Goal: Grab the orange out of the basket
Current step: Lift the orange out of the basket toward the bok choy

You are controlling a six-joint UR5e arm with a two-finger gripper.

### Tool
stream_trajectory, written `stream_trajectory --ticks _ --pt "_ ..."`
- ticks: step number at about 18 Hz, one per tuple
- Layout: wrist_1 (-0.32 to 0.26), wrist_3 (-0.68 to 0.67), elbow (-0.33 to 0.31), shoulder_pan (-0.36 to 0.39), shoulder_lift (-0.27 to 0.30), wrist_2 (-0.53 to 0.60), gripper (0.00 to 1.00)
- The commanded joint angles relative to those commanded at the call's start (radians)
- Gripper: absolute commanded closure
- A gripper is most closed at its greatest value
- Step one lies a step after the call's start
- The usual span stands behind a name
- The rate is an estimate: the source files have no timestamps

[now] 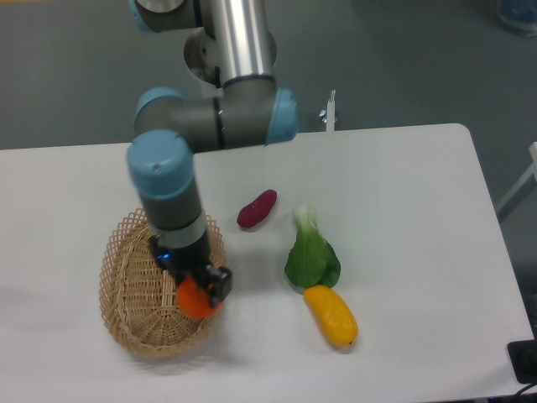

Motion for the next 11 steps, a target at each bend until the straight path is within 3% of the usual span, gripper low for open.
stream_trajectory --ticks 5,11 --pt "-0.002 0.138 0.005 0.104 0.017 -0.043 0.33" --pt "-0.057 0.147 0.031 0.123 0.034 -0.057 0.33"
